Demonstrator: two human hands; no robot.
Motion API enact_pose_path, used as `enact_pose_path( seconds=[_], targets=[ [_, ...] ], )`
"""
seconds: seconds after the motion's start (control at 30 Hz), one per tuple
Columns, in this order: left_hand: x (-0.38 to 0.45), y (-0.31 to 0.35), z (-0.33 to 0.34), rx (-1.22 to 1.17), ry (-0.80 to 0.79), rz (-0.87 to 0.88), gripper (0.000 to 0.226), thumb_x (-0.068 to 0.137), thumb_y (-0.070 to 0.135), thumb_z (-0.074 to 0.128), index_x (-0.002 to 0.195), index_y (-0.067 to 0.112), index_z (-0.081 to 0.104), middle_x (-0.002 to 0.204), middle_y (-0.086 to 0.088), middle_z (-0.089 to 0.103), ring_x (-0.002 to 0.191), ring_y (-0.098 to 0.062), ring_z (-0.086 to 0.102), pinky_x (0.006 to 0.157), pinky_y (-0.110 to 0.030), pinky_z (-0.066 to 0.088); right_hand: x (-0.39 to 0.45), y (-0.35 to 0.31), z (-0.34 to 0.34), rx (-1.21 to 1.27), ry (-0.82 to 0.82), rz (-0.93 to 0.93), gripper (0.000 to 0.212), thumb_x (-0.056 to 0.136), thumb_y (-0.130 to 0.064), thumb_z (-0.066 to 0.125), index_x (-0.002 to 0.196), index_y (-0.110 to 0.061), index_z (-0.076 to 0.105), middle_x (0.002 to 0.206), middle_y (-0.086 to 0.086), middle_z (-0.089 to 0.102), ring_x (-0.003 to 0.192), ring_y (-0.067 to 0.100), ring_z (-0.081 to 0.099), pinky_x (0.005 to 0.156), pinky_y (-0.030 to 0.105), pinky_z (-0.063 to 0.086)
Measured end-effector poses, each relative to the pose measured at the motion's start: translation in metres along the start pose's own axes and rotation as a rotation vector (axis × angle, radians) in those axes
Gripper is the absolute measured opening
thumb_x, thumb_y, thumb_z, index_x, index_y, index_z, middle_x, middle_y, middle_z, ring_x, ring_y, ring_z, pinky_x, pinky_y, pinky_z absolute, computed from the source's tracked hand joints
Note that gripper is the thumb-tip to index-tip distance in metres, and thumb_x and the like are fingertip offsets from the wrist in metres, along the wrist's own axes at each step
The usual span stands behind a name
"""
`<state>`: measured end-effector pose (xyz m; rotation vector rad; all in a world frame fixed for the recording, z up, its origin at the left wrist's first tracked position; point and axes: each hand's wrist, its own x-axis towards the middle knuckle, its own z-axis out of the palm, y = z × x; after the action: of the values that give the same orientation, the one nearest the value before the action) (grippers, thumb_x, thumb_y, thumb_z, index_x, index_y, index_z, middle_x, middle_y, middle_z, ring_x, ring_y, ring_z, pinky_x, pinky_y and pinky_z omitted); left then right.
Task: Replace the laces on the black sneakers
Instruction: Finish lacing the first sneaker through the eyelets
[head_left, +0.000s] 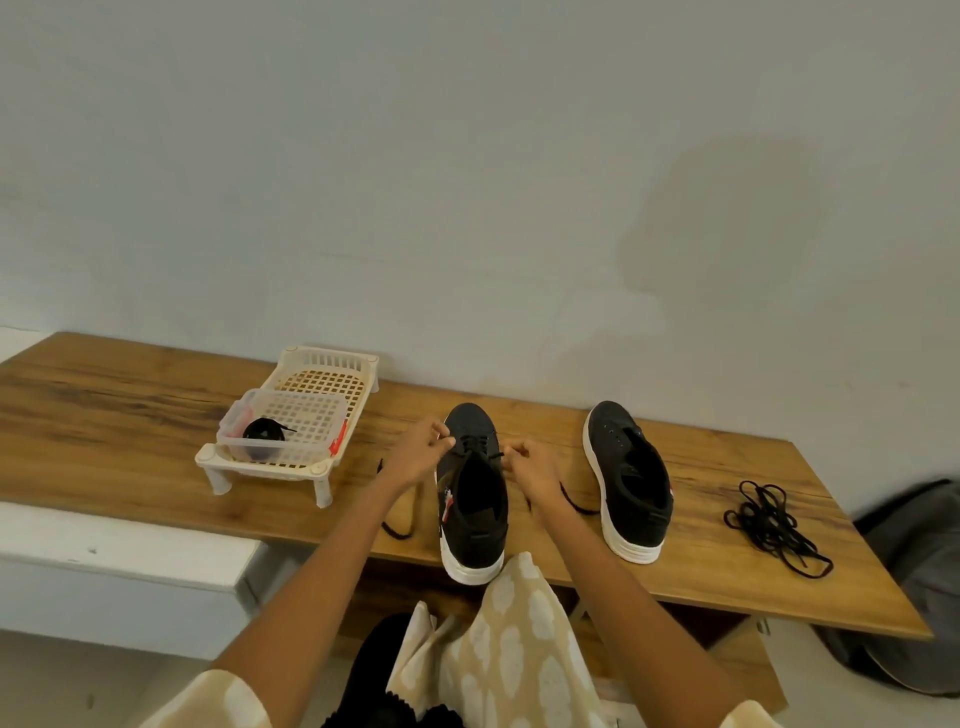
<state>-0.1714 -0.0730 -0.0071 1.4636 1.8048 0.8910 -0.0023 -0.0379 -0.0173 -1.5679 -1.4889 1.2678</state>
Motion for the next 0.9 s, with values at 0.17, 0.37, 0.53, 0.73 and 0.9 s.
enact_pose_path(
  seconds=[0.17,0.37,0.53,0.73,0.9],
  targets=[
    [0.008,0.056,-0.031,-0.129,0.058,0.133,0.018,0.093,0.02,0.058,0.107,0.01,0.054,0.073,-0.004,0.055,0.059,-0.01,0.045,0.051,-0.016,0.036,-0.013,-0.069,-0.003,0.513,-0.028,-0.119,0.024,0.096,-0.007,0.048,0.117,-0.011,0.06,0.111,0.002,0.06,0.104,0.017,0.058,0.087,0.025,0.048],
    [0.02,0.12,-0.063,-0.005,-0.061,0.277,0.027,0.087,0.033,0.065,0.109,0.018,0.06,0.067,0.001,0.053,0.053,-0.008,0.041,0.058,-0.024,0.035,-0.027,-0.158,-0.048,0.151,-0.025,-0.586,0.016,0.095,-0.017,0.05,0.099,-0.019,0.065,0.091,-0.001,0.066,0.087,0.011,0.063,0.084,0.028,0.052],
    [0.015,0.155,-0.072,-0.055,-0.129,0.262,0.023,0.097,0.03,0.05,0.105,0.014,0.066,0.059,0.001,0.035,0.048,-0.011,0.026,0.041,-0.019,0.023,-0.03,-0.207,-0.069,-0.135,-0.219,-0.609,0.024,0.1,-0.017,0.04,0.108,-0.019,0.062,0.093,-0.001,0.068,0.093,0.013,0.064,0.087,0.029,0.05],
    [0.013,0.14,-0.083,-0.313,-0.068,0.112,0.034,0.1,0.033,0.044,0.109,0.011,0.068,0.059,0.002,0.034,0.04,-0.006,0.025,0.036,-0.016,0.02,-0.016,-0.175,-0.063,-0.125,-0.056,-0.41,0.034,0.095,-0.008,0.041,0.129,-0.01,0.047,0.104,0.006,0.061,0.087,0.017,0.059,0.077,0.028,0.051],
    [0.013,0.13,-0.088,-0.4,-0.104,0.119,0.032,0.1,0.034,0.042,0.109,0.017,0.068,0.058,0.003,0.032,0.042,-0.006,0.023,0.036,-0.016,0.018,-0.018,-0.134,-0.033,-0.276,-0.308,-0.429,0.015,0.097,-0.022,0.05,0.103,-0.016,0.063,0.094,-0.004,0.062,0.088,0.01,0.056,0.083,0.03,0.046]
  ],
)
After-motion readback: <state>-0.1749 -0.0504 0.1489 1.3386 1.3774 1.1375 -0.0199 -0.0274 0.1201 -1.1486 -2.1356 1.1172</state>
